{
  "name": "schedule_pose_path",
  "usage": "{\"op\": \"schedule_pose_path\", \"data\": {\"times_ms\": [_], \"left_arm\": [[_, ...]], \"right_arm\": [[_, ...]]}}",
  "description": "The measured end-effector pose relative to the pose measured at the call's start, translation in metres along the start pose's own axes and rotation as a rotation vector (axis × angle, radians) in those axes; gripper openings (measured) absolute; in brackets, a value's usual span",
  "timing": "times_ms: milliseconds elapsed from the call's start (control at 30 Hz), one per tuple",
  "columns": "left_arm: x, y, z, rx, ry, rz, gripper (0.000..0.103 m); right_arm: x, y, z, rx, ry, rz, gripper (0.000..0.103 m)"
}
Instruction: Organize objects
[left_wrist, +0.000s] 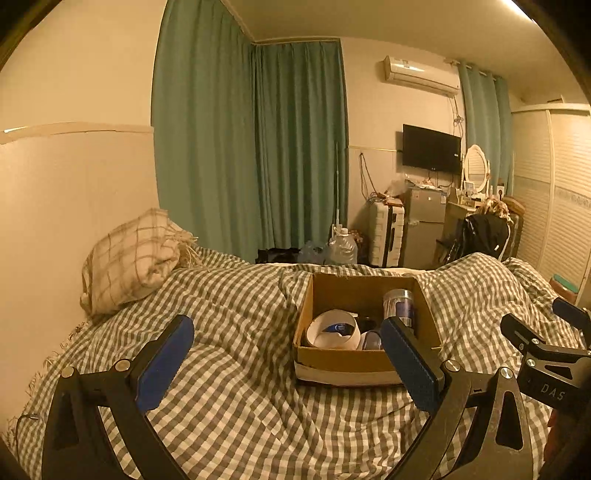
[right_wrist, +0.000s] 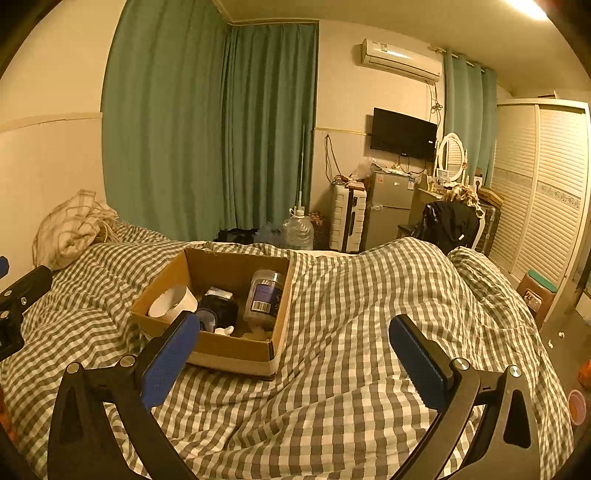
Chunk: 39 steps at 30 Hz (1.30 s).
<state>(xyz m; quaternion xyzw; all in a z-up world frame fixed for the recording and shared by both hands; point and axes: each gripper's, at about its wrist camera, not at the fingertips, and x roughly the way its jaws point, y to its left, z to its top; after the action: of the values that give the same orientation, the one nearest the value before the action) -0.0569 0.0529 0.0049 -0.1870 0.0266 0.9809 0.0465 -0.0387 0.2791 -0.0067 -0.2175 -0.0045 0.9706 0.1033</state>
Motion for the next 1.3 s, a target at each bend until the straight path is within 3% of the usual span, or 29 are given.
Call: {"op": "schedule_pose_path", "data": {"times_ms": [1300], "left_arm": [[0.007, 0.002, -0.006, -0.009, 0.034, 0.019, 0.103]], "right_arm": [[-0.002, 0.012, 0.002, -0.007, 0.002, 0.001, 0.103]]}}
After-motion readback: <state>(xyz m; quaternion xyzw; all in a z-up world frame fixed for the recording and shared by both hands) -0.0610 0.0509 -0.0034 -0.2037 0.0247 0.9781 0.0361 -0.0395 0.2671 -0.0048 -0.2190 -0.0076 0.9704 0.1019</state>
